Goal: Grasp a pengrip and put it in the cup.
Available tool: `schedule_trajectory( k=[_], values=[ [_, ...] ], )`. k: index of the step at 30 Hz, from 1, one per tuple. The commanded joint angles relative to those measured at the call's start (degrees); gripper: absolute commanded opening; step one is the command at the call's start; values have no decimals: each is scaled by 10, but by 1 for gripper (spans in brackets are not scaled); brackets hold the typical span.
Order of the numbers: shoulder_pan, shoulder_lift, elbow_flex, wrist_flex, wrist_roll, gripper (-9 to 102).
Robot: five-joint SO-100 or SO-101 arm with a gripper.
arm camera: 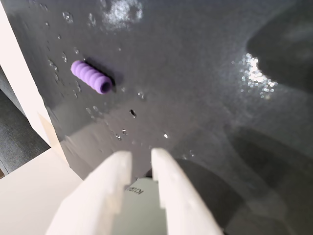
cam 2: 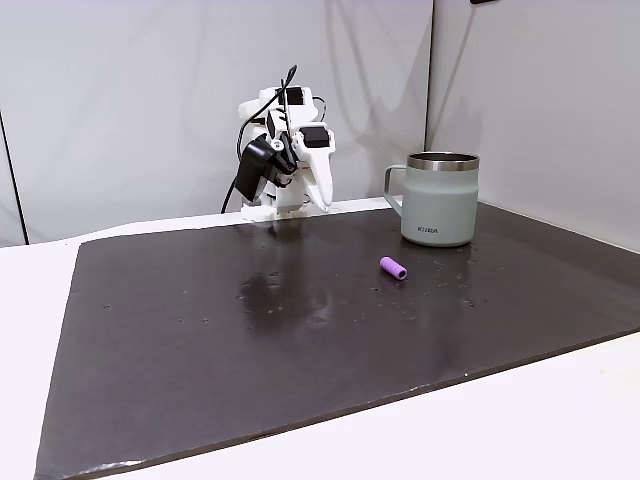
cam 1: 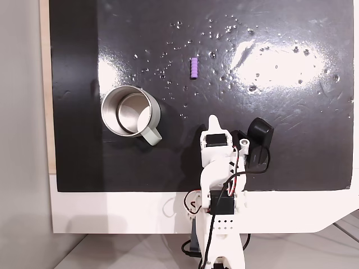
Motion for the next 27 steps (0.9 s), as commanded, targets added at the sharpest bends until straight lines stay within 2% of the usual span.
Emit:
schedule_trajectory(
  k=[1, 12, 17, 19, 23, 27],
  values=[
    [-11, 5, -4, -16, -17, 0],
    [-2, 5, -4, -16, -16, 0],
    [64, 5, -17, -33, -158, 0],
    [80, 5, -50, -4, -182, 0],
    [82, 1, -169, 124, -243, 0],
    [88, -70, -273, 185, -291, 0]
  ],
)
